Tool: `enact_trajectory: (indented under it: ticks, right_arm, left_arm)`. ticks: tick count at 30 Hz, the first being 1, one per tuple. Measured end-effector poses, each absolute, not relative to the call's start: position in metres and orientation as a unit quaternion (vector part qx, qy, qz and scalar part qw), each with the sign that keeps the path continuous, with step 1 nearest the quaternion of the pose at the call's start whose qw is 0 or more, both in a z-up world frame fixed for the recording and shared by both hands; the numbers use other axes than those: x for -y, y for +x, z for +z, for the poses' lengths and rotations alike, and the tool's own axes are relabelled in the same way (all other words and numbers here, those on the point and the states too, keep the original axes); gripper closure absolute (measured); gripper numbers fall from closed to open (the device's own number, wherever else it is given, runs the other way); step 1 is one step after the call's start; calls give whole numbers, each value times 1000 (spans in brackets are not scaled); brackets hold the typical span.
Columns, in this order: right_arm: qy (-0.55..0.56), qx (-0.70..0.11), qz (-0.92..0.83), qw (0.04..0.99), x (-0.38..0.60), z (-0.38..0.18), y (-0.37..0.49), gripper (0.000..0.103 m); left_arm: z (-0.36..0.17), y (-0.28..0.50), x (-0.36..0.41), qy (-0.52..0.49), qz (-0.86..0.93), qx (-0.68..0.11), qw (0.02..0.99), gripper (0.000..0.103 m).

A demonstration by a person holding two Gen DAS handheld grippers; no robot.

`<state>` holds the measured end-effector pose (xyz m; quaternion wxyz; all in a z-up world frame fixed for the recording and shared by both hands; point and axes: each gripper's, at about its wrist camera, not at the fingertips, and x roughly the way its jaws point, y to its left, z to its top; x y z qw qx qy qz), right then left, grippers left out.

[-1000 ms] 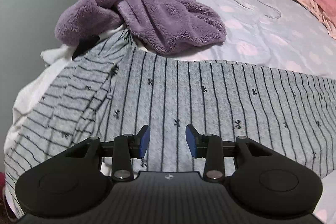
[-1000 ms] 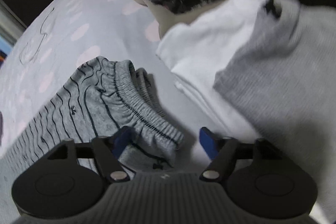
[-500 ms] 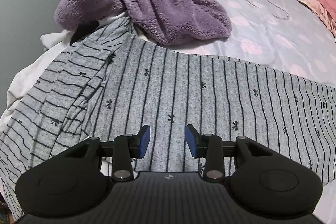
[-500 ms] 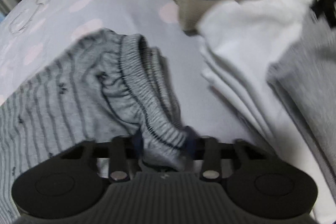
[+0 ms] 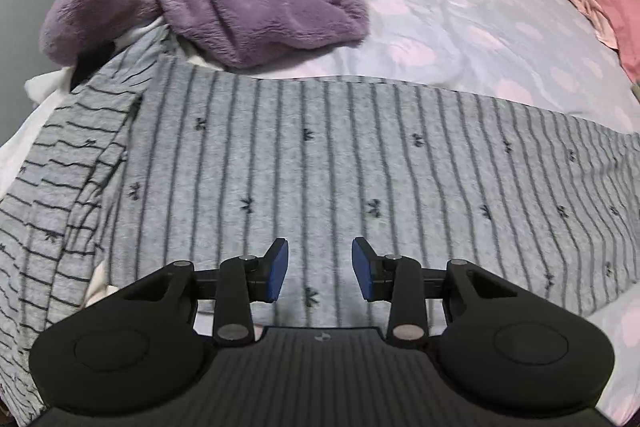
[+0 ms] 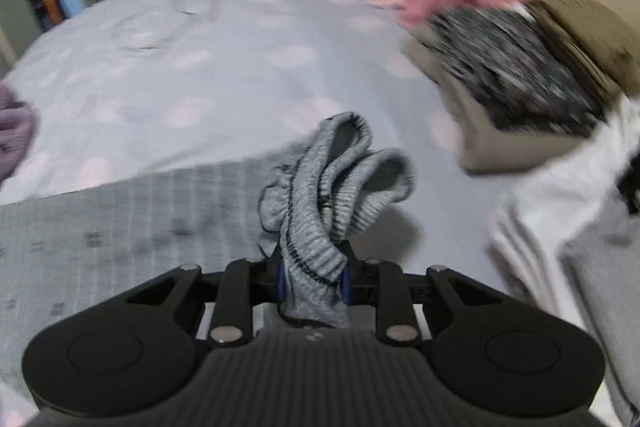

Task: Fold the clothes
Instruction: 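Grasp the grey striped pants waistband with the right gripper, then grasp the waistband with the left gripper while the right gripper releases it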

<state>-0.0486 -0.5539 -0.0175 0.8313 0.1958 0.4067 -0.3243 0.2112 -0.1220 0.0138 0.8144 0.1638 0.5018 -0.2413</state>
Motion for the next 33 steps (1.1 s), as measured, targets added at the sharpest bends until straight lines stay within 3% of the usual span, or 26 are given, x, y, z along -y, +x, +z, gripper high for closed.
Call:
enact_trajectory:
  ticks: [7, 16, 22, 28, 31, 32, 33]
  right_arm:
    - [155, -407, -198, 878, 460, 7, 4, 77]
    - [74, -490, -72, 865, 352, -43, 58, 75]
    - [76, -508, -34, 858, 346, -59, 62, 49]
    - [122, -473, -14, 872, 364, -32, 49, 48]
    - [122, -458, -58, 878, 378, -29, 51, 62]
    - [120, -461, -76, 876, 383, -31, 52, 79]
    - [115, -470, -89, 871, 387, -36, 55, 89]
  left_arm:
    - [16, 199, 138, 149, -277, -503, 805, 70]
    - [-4, 172, 172, 167, -328, -509, 778, 70]
    - [-14, 164, 194, 126, -372, -525, 755, 67]
    - [-31, 168, 222, 99, -377, -543, 744, 61]
    - [-38, 170, 230, 64, -384, -557, 734, 58]
    - [-40, 170, 233, 53, -387, -560, 731, 56]
    - [-41, 171, 237, 45, -386, -562, 730, 55]
